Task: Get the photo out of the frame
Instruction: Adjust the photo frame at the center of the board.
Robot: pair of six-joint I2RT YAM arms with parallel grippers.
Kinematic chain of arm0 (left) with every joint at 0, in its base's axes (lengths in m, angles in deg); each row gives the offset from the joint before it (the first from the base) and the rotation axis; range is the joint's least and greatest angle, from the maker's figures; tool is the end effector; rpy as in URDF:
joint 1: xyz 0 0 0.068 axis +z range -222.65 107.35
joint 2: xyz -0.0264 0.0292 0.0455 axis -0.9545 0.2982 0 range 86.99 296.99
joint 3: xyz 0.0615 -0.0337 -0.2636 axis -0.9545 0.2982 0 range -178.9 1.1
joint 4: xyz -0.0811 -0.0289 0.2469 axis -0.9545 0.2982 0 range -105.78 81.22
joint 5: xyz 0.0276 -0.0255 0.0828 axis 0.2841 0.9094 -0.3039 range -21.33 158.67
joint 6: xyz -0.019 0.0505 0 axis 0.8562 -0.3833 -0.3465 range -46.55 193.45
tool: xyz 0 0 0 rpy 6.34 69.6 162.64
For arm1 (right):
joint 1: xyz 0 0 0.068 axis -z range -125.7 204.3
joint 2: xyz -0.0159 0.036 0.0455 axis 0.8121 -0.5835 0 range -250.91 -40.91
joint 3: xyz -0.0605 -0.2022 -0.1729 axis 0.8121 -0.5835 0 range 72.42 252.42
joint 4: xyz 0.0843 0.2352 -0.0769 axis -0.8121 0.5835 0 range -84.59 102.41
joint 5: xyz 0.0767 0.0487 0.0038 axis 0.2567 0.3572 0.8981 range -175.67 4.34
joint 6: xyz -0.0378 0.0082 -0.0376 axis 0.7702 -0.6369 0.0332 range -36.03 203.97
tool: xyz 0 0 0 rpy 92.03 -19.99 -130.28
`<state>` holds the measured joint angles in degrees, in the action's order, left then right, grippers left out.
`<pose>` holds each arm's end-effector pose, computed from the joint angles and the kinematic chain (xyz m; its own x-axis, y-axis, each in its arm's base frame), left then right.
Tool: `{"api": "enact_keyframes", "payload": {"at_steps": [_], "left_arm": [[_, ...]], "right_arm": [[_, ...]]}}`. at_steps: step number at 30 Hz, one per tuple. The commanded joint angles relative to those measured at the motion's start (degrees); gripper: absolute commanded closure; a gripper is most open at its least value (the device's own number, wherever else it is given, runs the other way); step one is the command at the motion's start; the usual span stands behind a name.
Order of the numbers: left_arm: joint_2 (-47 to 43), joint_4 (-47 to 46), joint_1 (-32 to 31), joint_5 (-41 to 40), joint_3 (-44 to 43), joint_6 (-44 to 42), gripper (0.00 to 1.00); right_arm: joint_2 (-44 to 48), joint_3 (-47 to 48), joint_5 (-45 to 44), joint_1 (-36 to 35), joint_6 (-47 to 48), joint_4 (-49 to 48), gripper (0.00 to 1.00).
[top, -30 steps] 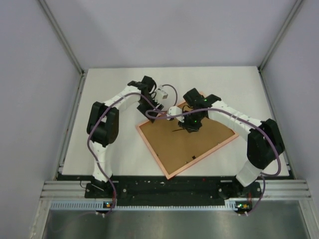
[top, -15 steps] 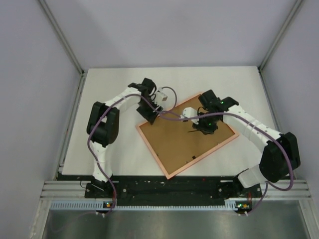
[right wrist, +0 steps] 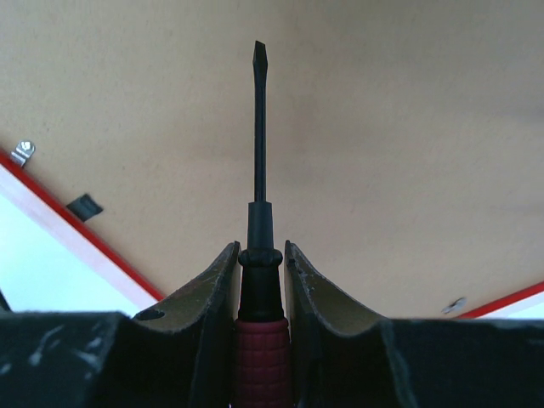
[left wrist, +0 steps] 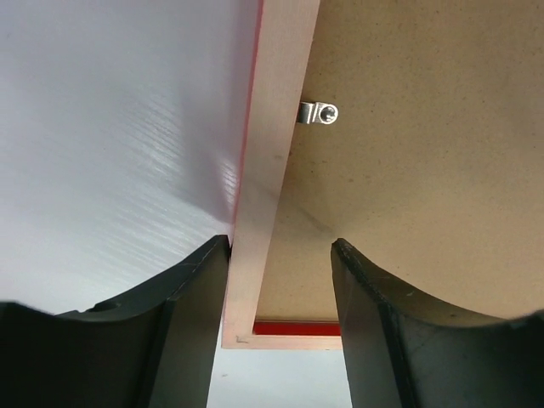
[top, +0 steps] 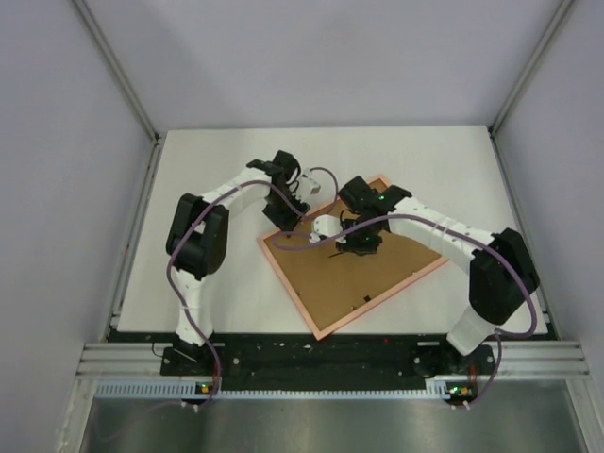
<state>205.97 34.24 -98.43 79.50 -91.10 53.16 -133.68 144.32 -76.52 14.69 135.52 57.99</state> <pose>0.3740 -0.1880 0.1815 -0.6608 0.6974 -0.2775 0.7409 0.6652 -0.0924 0.2383 0.2045 0.2413 0.0611 -0.9531 -0.2965 -0.9914 -0.0236 -0.1284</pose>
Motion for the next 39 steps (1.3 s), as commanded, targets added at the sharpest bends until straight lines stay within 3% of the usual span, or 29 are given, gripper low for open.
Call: {"api": "enact_keyframes", "payload": {"at_steps": [1, 11, 22, 29, 39], "left_arm": [[0.46, -0.98, -0.23, -0.55, -2.71, 1.13, 0.46], [4.42, 0.34, -1.03, -2.21, -8.34, 1.31, 0.51], [9.25, 0.61, -1.29, -8.10, -15.37, -0.27, 0.65], [12.24, -0.27, -1.29, -12.30, -21.08, -2.20, 0.70], [12.59, -2.03, -1.38, -8.19, -22.14, -4.32, 0.70]], "right_arm": [[-3.02, 6.67, 2.01, -3.71, 1.71, -2.30, 1.00], [-9.44, 13.70, 5.00, -9.42, 3.29, -0.46, 1.00], [-10.76, 13.97, 7.64, -11.80, 5.31, 0.69, 1.00], [-11.99, 11.25, 2.81, -13.12, 7.24, -3.97, 1.00], [-15.33, 11.51, -2.11, -14.00, 8.65, -11.18, 1.00]]}}
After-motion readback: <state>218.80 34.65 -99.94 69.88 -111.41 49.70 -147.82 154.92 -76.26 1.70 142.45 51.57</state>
